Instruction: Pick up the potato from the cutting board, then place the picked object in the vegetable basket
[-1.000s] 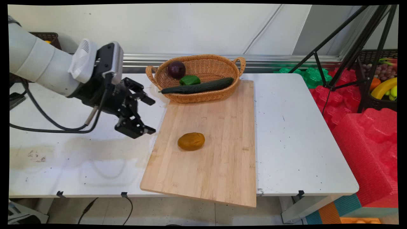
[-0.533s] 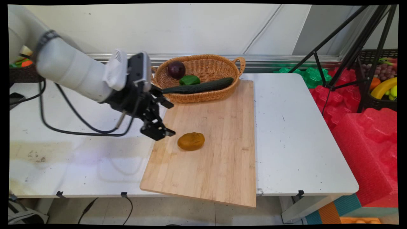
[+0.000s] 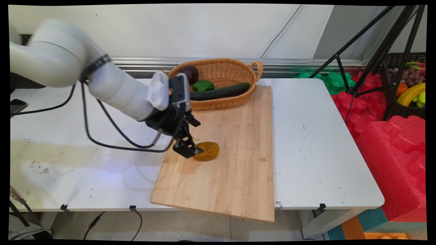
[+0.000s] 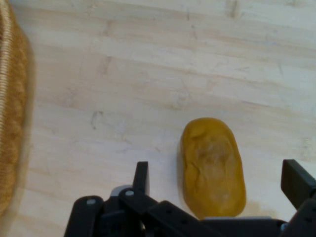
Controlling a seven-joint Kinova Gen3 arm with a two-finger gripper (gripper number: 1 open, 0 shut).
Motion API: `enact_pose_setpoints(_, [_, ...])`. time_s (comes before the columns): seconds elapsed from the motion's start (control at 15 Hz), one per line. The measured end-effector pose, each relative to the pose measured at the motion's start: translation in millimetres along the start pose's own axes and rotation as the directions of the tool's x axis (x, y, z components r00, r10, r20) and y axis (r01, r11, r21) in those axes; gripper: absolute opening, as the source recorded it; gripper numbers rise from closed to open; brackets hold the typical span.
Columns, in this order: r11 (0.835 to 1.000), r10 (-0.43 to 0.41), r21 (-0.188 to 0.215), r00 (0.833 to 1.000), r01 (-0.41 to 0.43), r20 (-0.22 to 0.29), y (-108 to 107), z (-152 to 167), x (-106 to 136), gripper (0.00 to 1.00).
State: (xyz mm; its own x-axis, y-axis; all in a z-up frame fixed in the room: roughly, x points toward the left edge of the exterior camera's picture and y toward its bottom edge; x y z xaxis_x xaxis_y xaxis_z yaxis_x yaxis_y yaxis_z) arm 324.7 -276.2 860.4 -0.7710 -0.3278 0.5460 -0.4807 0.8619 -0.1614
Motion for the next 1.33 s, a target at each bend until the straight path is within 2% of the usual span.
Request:
enact_pose_setpoints(0.4, [0.999, -0.029, -0.023, 0.998, 0.030, 0.047, -1.0, 47.9, 5.0, 1.00])
enact_pose_setpoints(0.73, [0.998, -0.041, -0.036, 0.996, 0.044, 0.073, 0.5, 68.2, 5.5, 1.00])
enact_pose_setpoints(0.8, [0.998, -0.043, -0.038, 0.996, 0.046, 0.075, 1.1, 70.2, 5.6, 0.00])
enact_pose_setpoints(1.07, [0.999, -0.039, -0.033, 0.997, 0.041, 0.070, 2.9, 70.0, 6.7, 0.00])
enact_pose_setpoints(1.33, [0.999, -0.026, -0.022, 0.999, 0.027, 0.038, 5.1, 46.5, 14.8, 0.00])
